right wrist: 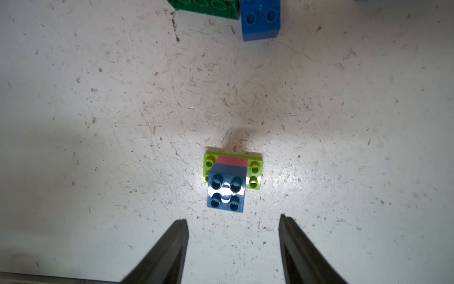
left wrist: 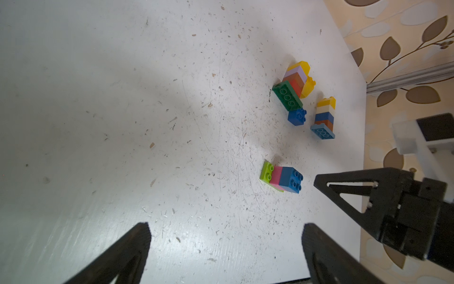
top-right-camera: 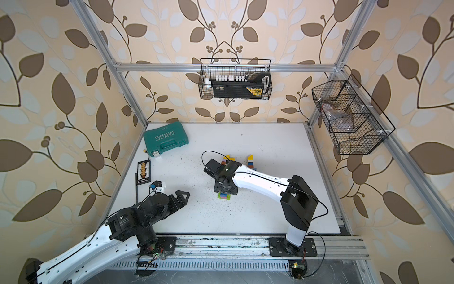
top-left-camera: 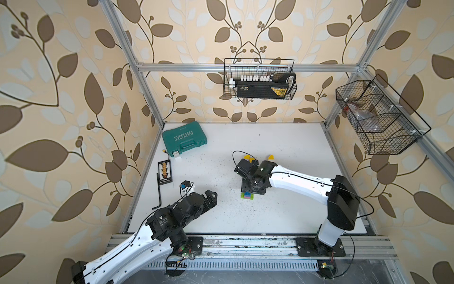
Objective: Assemble the number 1 with lego
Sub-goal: Assemble the lego brick with the lego brick, then pick up the lego brick from the center of the board.
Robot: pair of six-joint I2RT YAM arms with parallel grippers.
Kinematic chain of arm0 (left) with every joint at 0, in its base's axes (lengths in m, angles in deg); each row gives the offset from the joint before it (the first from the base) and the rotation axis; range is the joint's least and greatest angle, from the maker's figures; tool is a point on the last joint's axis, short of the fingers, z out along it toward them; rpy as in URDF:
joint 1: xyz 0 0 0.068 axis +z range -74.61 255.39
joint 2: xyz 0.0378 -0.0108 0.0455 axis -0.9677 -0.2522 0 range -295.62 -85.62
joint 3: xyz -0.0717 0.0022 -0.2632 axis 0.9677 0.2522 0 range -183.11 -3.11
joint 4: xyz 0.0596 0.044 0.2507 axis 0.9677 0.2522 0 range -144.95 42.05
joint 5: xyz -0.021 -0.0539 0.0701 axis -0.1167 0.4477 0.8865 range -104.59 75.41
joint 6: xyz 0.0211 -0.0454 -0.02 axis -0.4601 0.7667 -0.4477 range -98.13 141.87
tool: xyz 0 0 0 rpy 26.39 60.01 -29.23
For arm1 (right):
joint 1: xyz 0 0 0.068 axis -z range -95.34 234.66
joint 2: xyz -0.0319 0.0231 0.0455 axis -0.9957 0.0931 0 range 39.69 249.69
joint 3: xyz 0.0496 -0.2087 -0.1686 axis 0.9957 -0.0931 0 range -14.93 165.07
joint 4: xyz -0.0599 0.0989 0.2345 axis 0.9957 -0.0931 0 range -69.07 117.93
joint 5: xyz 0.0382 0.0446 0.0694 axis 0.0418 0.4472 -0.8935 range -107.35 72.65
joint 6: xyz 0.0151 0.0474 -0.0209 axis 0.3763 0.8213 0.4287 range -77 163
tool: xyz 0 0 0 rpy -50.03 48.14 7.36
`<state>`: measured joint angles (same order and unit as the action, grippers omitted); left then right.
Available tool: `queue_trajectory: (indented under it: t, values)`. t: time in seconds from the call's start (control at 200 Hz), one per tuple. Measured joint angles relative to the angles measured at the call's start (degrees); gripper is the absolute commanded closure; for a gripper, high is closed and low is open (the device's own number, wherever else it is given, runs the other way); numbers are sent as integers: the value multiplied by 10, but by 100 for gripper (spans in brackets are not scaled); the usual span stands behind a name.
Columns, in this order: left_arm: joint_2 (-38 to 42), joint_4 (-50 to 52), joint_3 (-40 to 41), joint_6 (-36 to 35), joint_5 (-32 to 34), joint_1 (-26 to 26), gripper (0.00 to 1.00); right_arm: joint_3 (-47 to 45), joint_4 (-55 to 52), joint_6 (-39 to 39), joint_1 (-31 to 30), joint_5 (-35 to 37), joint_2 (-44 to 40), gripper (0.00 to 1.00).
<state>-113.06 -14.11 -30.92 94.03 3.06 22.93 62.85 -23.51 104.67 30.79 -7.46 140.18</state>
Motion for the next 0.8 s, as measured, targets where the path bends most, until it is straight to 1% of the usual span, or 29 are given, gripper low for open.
queue_trajectory:
  t: [0.215, 0.405, 0.57, 0.68, 0.8]
  values:
    - [-2, 0, 0, 0, 0, 0, 1, -29, 2, 10, 1, -2, 25, 40]
    - [10, 1, 0, 0, 0, 0, 1, -17, 2, 14, 4, -7, 44, 43]
    - [20, 3, 0, 1, 0, 0, 1, -16, 1, 16, 3, -3, 41, 43]
    - [21, 3, 0, 1, 0, 0, 1, -32, 0, 17, 3, 10, 8, 40]
    - [3, 9, -8, -3, -2, 0, 1, -44, 4, 14, 3, 34, -77, 36]
